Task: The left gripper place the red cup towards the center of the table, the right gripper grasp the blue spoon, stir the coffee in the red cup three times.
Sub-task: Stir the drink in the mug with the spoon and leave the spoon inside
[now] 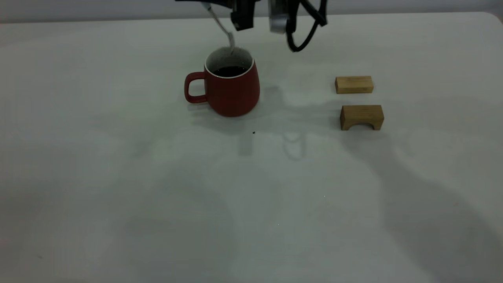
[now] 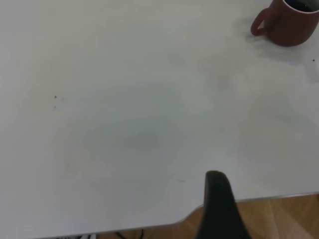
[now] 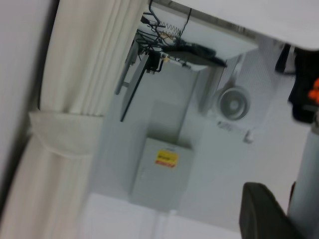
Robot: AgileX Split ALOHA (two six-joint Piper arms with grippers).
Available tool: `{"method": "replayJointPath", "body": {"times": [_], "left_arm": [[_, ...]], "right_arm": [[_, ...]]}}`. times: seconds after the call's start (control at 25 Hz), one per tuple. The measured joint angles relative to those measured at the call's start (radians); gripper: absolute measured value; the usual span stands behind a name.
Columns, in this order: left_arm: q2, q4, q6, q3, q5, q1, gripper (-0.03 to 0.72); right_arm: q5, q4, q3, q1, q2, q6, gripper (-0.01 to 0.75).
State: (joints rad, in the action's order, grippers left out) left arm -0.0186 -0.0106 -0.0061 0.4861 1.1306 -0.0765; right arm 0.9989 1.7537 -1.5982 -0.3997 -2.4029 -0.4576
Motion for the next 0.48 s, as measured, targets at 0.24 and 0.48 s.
{"method": "replayJointPath", "body": {"times": [0.24,0.48], "left_arm": [[0.0,0.0,0.006,0.0,0.0,0.0,0.554],[0.0,0.0,0.006,0.0,0.0,0.0,0.554]], "right_arm": [[0.025,0.001,-0.186,0.002,-0.141,-0.15,0.13],[0.023,-0.001,-0.226,0.044,-0.241,-0.19,0.13]]}}
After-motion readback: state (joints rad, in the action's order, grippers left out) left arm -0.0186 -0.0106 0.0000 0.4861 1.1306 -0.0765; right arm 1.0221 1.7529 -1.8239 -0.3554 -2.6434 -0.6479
